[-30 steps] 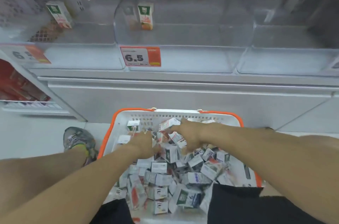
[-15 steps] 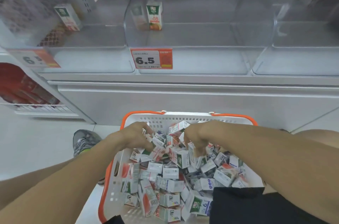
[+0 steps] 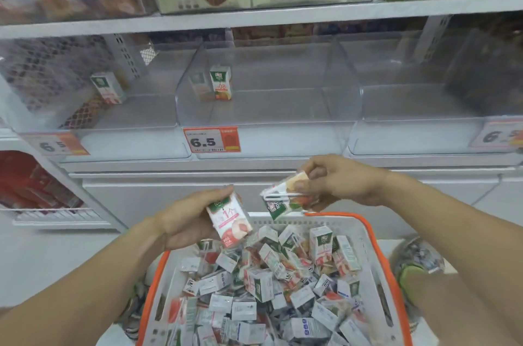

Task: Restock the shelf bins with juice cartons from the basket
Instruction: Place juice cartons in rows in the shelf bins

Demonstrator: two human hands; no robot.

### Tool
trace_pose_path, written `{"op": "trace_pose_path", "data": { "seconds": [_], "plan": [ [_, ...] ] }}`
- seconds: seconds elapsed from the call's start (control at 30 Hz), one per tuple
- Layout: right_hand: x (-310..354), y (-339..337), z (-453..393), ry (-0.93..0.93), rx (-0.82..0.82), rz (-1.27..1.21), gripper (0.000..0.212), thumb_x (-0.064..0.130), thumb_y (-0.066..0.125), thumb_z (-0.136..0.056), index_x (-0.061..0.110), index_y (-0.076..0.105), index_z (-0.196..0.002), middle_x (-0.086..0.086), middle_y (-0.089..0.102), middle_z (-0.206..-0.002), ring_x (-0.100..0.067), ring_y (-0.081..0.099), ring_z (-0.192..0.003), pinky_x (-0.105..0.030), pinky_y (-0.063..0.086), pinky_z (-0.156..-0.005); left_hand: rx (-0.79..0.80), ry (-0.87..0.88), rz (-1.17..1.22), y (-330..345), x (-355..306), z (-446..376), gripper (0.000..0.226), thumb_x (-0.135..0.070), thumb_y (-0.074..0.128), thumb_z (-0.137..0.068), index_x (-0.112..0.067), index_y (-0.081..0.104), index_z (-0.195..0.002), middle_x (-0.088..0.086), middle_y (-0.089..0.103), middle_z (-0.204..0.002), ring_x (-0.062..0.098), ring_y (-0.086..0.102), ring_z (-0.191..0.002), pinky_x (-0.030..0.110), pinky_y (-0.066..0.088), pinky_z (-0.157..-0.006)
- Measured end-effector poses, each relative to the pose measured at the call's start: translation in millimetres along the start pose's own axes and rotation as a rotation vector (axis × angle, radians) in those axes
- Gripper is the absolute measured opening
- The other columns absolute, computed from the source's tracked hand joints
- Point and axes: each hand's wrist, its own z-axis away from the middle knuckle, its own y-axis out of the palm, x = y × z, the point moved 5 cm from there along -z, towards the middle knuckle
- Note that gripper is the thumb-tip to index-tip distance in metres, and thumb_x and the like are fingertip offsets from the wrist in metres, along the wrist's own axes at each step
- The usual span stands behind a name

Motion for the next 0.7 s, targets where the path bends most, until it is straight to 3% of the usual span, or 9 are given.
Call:
{"op": "trace_pose_path", "data": {
  "seconds": [0.1, 0.17, 0.2, 0.27, 0.37, 0.43, 0.5, 0.57, 0.7],
  "plan": [
    [-3, -18, 16, 0.064, -0.025, -0.215, 0.019, 0.017, 0.068, -0.092, 0.005, 0.061, -0.104, -0.019, 0.074, -0.105, -0.032, 0.074, -0.094, -0.045, 0.058, -0.090, 0.017, 0.042, -0.134, 15, -26, 2, 0.068, -0.050, 0.088, -0.060, -0.003, 0.070, -0.105, 0.020, 0.071, -0.107, 0.026, 0.070, -0.090, 0.038, 0.058, -0.074],
    [-2, -24, 22, 0.079, -0.032, -0.326, 0.024, 0.021, 0.067, -0.093, 0.004, 0.067, -0.110, -0.017, 0.074, -0.108, -0.032, 0.073, -0.099, -0.042, 0.058, -0.090, 0.022, 0.056, -0.235, 27, -45, 5, 0.050, -0.047, 0.083, -0.067, -0.008, 0.075, -0.098, 0.018, 0.072, -0.112, 0.026, 0.069, -0.092, 0.035, 0.058, -0.072],
    [1, -26, 24, 0.073, -0.035, -0.382, 0.029, 0.023, 0.067, -0.092, 0.004, 0.068, -0.113, -0.016, 0.074, -0.109, -0.032, 0.073, -0.101, -0.041, 0.058, -0.090, 0.011, 0.069, -0.272, 32, -55, 5, 0.041, -0.043, 0.080, -0.074, -0.008, 0.075, -0.096, 0.018, 0.073, -0.109, 0.023, 0.070, -0.087, 0.032, 0.058, -0.068],
    [8, -22, 28, 0.041, -0.032, -0.498, 0.035, 0.025, 0.069, -0.088, 0.004, 0.068, -0.116, -0.015, 0.074, -0.111, -0.032, 0.071, -0.105, -0.042, 0.059, -0.088, -0.018, 0.092, -0.313, 41, -69, 3, 0.044, -0.043, 0.072, -0.077, -0.005, 0.071, -0.100, 0.016, 0.072, -0.095, 0.019, 0.069, -0.072, 0.027, 0.055, -0.058],
    [23, -12, 24, -0.106, -0.098, -0.680, 0.036, 0.012, 0.072, -0.086, 0.003, 0.062, -0.119, -0.017, 0.072, -0.115, -0.032, 0.071, -0.104, -0.042, 0.061, -0.082, -0.046, 0.106, -0.302, 47, -86, -1, 0.054, -0.054, 0.071, -0.065, -0.008, 0.071, -0.094, 0.017, 0.068, -0.083, 0.019, 0.066, -0.062, 0.026, 0.054, -0.054],
    [33, -13, 21, -0.303, -0.280, -0.561, 0.037, 0.003, 0.078, -0.079, 0.007, 0.062, -0.112, -0.010, 0.072, -0.114, -0.029, 0.073, -0.100, -0.038, 0.060, -0.081, -0.064, 0.120, -0.268, 40, -92, -6, 0.062, -0.059, 0.072, -0.058, -0.007, 0.068, -0.091, 0.018, 0.069, -0.083, 0.020, 0.066, -0.063, 0.028, 0.054, -0.055],
    [47, -12, 20, -0.474, -0.415, -0.366, 0.040, -0.004, 0.083, -0.072, 0.013, 0.064, -0.102, 0.001, 0.073, -0.107, -0.018, 0.072, -0.101, -0.030, 0.058, -0.080, -0.071, 0.136, -0.223, 27, -95, -11, 0.079, -0.067, 0.079, -0.052, -0.003, 0.067, -0.099, 0.023, 0.071, -0.093, 0.028, 0.069, -0.077, 0.036, 0.057, -0.070],
    [59, -5, 16, -0.580, -0.412, -0.312, 0.042, -0.010, 0.083, -0.069, 0.015, 0.063, -0.096, 0.004, 0.072, -0.107, -0.012, 0.069, -0.104, -0.029, 0.059, -0.078, -0.037, 0.151, -0.222, 18, -98, -15, 0.098, -0.071, 0.086, -0.043, -0.001, 0.069, -0.109, 0.023, 0.071, -0.110, 0.037, 0.066, -0.101, 0.051, 0.050, -0.094],
    [71, 17, 3, -0.662, -0.308, -0.227, 0.047, -0.011, 0.086, -0.064, 0.014, 0.055, -0.088, 0.009, 0.067, -0.117, -0.012, 0.067, -0.109, -0.026, 0.058, -0.078, -0.020, 0.224, -0.131, 12, -111, -17, 0.063, -0.060, 0.081, -0.058, -0.016, 0.078, -0.103, 0.017, 0.072, -0.115, 0.038, 0.062, -0.109, 0.058, 0.041, -0.106]
  ]
}}
